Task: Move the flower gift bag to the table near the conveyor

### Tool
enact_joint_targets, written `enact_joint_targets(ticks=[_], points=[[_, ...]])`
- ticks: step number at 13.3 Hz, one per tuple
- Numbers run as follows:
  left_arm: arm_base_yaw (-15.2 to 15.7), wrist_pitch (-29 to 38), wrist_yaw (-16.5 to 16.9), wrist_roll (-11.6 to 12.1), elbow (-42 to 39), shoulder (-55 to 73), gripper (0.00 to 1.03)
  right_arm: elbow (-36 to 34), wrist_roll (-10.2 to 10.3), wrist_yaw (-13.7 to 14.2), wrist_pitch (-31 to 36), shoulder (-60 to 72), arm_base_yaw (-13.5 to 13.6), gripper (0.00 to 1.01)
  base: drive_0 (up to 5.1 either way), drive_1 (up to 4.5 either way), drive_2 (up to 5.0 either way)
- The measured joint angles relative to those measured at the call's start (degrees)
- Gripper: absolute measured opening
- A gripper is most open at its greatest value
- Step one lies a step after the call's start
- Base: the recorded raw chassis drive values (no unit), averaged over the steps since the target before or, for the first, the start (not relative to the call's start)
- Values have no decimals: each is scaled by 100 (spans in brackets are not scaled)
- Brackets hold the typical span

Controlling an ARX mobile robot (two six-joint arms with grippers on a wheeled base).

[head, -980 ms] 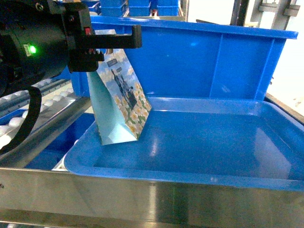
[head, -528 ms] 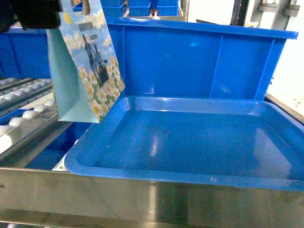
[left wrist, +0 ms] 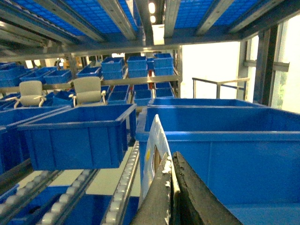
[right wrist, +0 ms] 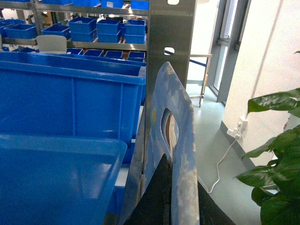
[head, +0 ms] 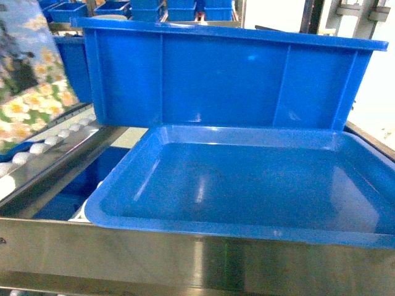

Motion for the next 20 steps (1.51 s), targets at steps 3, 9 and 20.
enact_joint_targets(ticks=[3, 9, 20], points=[[9, -748, -24, 155, -376, -1198, 2, 0, 0, 0, 2, 0, 0, 2, 0, 0, 0], [-785, -1340, -1049, 809, -940, -2763, 2, 0, 0, 0, 2, 0, 0, 2, 0, 0, 0], [-809, -1342, -1062, 979, -960, -2752, 2, 0, 0, 2, 11, -2, 0, 2, -388, 126, 278]])
